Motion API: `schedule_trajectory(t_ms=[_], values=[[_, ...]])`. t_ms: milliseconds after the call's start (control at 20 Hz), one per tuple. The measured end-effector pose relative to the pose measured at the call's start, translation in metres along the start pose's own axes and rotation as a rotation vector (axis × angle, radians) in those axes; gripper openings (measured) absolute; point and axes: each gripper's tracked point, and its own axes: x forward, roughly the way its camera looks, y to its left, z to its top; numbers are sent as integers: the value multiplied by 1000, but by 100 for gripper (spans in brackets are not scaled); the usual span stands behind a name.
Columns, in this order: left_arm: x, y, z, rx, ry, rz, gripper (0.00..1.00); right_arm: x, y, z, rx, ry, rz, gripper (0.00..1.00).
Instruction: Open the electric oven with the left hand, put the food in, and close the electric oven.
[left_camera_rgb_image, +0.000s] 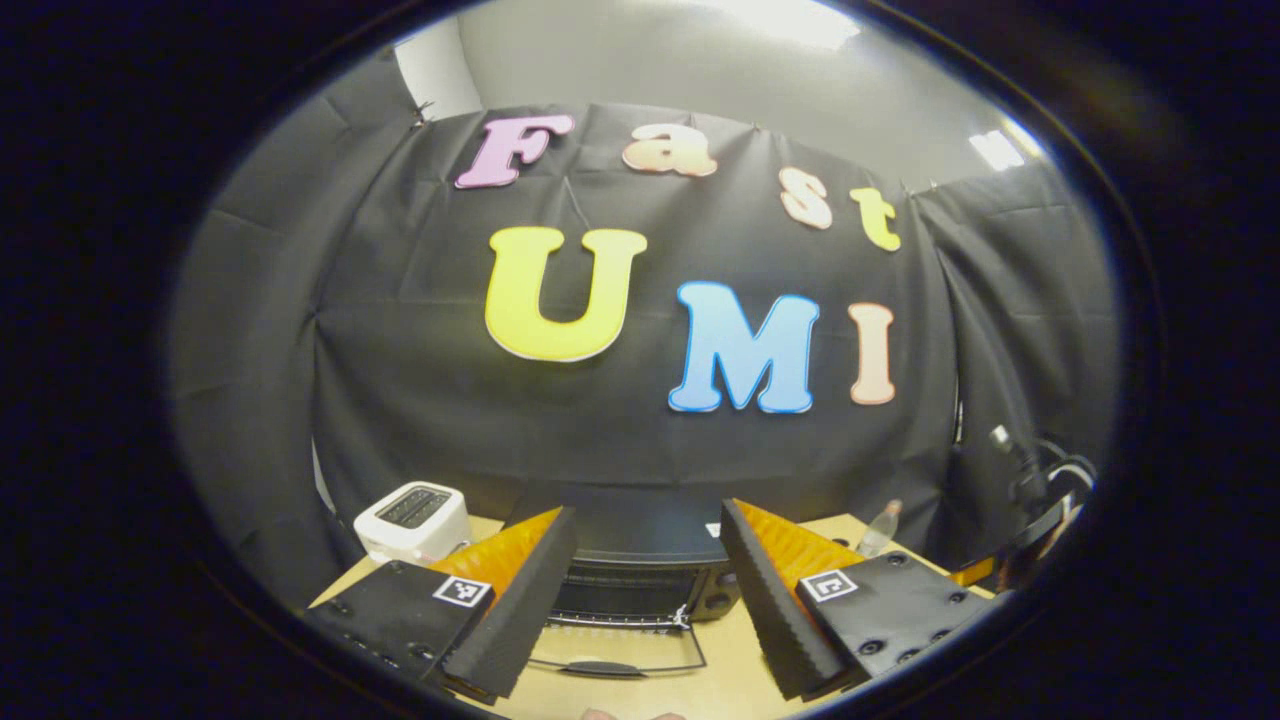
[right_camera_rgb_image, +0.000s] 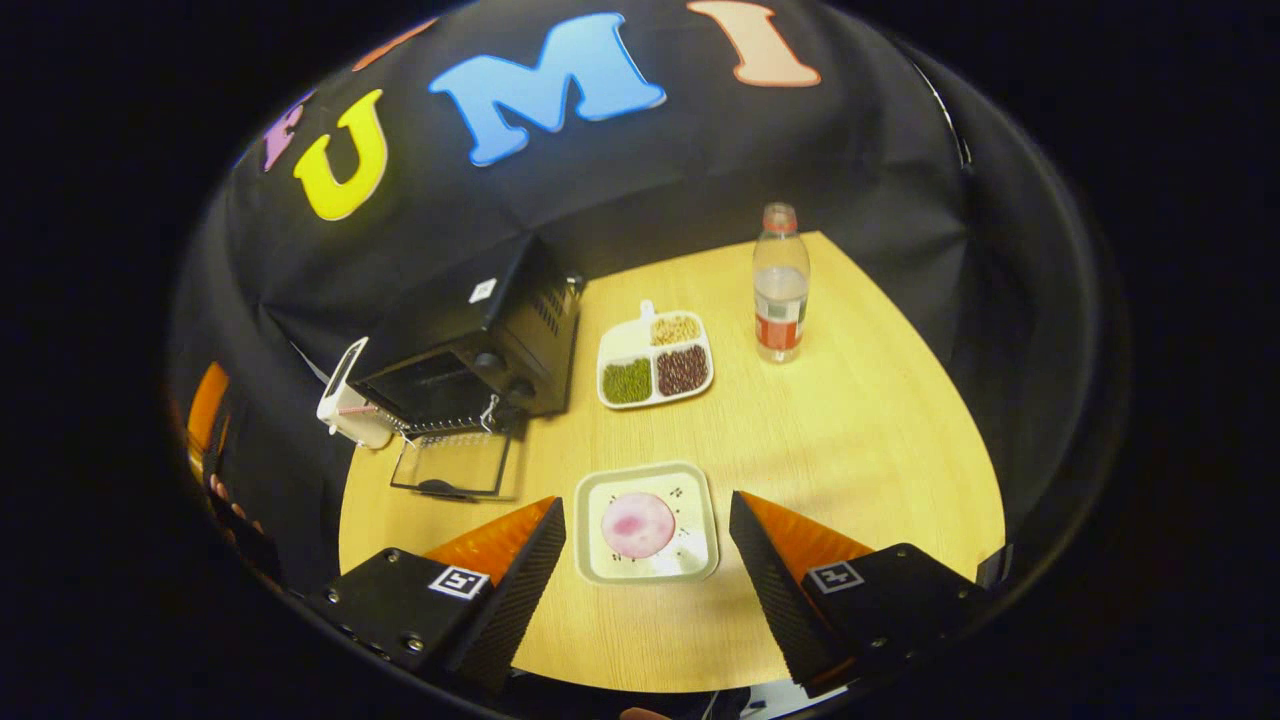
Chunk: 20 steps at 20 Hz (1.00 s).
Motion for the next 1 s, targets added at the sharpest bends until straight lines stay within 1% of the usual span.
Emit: schedule_trajectory(t_ms=[50,150,250,350,450,600,800,900,950,1000], values=[[-7,-4,8,1,-21,-9,100,15,-11,-6,2,51,-20,100],[-15,-9,6,11,-25,-19,100,44,-32,-21,-7,151,-61,100],[-25,-1,-12,20,12,3,100,70,-47,-31,-17,240,-95,100],[-33,7,-21,12,39,30,100,91,-53,-37,-24,288,-119,100],[-42,20,-29,5,59,70,100,108,-60,-39,-50,306,-151,100],[-55,38,-42,-15,95,124,97,125,-60,-48,-70,348,-187,100],[-67,52,-53,-38,116,165,94,136,-70,-58,-165,395,-262,100],[-69,56,-53,-43,115,176,94,141,-63,-60,-162,403,-246,100],[-70,56,-53,-44,114,179,94,144,-60,-61,-155,399,-225,95],[-70,56,-53,-45,114,179,93,141,-57,-59,-152,404,-217,86]])
